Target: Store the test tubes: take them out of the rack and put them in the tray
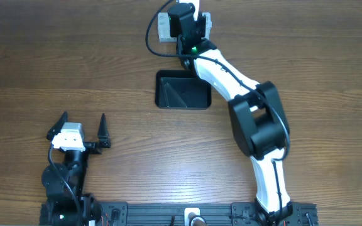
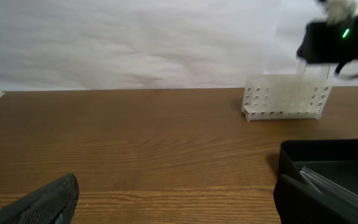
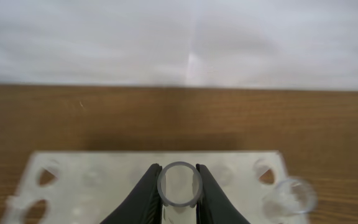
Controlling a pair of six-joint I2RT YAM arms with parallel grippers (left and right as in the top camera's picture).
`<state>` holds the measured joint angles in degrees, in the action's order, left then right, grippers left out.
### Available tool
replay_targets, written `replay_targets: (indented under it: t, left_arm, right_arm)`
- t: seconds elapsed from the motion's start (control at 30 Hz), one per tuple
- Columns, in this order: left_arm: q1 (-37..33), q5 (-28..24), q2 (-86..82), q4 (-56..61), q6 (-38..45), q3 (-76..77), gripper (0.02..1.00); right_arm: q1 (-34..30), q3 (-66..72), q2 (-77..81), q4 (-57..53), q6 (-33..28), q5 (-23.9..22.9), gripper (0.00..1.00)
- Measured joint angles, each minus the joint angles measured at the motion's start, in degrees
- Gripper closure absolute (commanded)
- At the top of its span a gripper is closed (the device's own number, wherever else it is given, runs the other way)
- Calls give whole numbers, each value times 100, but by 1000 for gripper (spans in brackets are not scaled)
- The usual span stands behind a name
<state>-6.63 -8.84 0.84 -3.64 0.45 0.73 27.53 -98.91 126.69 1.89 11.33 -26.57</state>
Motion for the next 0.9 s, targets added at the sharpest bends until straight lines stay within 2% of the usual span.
replay_targets:
  t: [0.2,0.3,0.47,0.7,0.9]
  left_arm:
    - [0,0,0,0,0,0,18]
    - [0,0,0,0,0,0,18]
    - [0,0,-2,-2,0,0,18]
    - [0,0,0,0,0,0,18]
    - [0,0,-2,-2,2,0,18]
  right_arm:
    - [15,0,-876,-393,-42,-39,860]
    - [17,-28,-1342,-975,-13,39,873]
    - [26,-66,-1891,-2221,208,496,866]
    - [31,-68,-1895,-3930,623,1261,851]
    - [31,-63,-1478,-4437,1054,1683,849]
